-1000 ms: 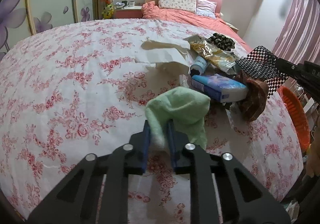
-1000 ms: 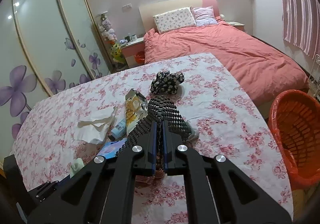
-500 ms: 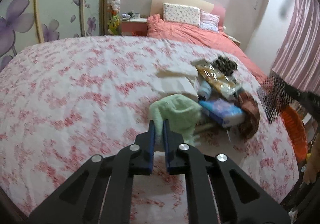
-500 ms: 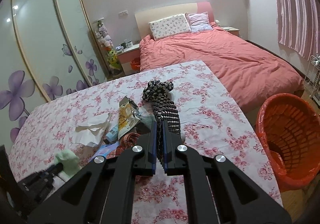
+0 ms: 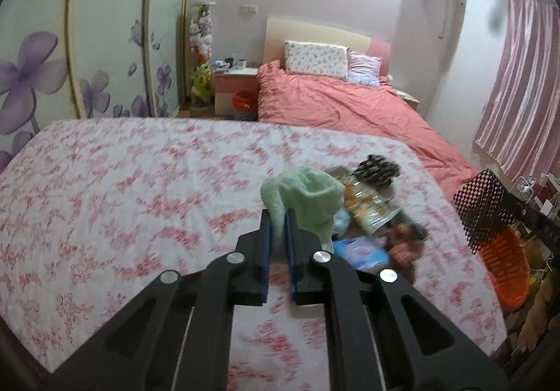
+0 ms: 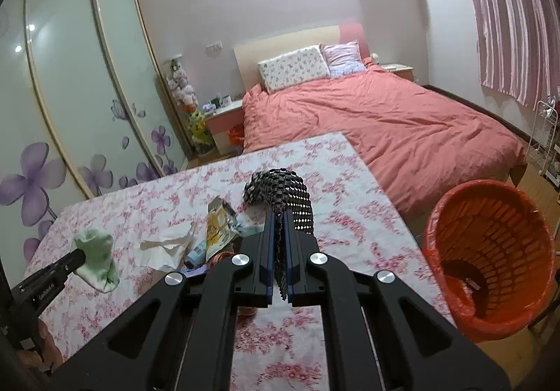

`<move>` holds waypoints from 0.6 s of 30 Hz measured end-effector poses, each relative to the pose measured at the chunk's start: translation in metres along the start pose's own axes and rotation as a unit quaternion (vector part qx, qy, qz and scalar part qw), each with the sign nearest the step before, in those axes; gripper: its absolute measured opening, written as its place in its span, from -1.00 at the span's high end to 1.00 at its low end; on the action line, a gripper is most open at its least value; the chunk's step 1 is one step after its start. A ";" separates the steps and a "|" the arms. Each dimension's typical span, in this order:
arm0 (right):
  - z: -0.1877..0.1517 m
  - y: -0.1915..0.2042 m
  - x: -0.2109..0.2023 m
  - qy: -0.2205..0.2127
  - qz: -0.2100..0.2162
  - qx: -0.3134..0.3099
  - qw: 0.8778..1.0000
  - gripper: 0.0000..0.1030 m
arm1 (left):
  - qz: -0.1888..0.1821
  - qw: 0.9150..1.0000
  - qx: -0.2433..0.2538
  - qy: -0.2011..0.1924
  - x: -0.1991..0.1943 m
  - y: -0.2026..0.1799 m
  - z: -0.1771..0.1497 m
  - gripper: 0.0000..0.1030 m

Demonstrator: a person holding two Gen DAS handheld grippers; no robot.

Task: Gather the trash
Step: 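Carry mesh cloth and green towel over the orange basket and open both tools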

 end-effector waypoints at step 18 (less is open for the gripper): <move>-0.011 -0.116 -0.054 -0.053 -0.095 0.059 0.992 0.90 | -0.125 0.989 0.074 0.026 -0.004 -0.177 -0.037 0.82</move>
Point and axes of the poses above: each gripper's, at about its wrist camera, not at the fingertips, and x roughly the way its jaws point, y to its left, z to its top, the point moved 7 cm from there along x, roughly the way its jaws point, and after that the axes turned 14 degrees about -x, right-handed, at the moved point
